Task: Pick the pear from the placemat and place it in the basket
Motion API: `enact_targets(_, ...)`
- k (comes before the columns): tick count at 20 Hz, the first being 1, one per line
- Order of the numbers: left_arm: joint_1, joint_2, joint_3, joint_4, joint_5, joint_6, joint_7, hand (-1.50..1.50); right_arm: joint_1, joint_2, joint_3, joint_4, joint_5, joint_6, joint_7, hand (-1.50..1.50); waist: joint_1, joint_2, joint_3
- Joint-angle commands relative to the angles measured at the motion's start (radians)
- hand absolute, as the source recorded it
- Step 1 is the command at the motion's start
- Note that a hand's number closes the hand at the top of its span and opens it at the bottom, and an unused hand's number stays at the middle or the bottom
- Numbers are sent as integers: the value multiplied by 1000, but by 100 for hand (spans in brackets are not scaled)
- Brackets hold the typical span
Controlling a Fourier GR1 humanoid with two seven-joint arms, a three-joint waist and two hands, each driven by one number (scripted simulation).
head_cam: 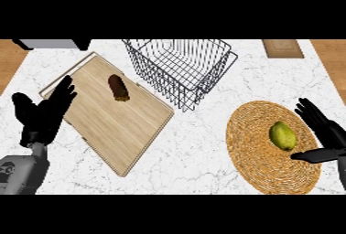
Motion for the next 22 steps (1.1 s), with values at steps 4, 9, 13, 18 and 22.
enact_targets(4,5,-11,13,40,-8,-21,-43,0,34,-10,12,-2,-4,179,-188,-150,-4,1,0)
enact_targets(9,-3,-31,1,-18,-29,11,23,0,15,0,33,39,34,106,-194,-150,3,0,0)
enact_targets(13,-8,-16,43,-19,-5,-16,38,0,45,4,56,9,57,79,-200,-150,-6,-2,-1)
enact_targets(18,9,10,66,-39,0,-64,45,0,-8,48,59,76,82,11,-191,-150,4,0,0)
enact_targets(22,-9,6,82,-17,8,-74,66,0,37,59,127,-27,151,-75,-237,150,-9,-4,-2)
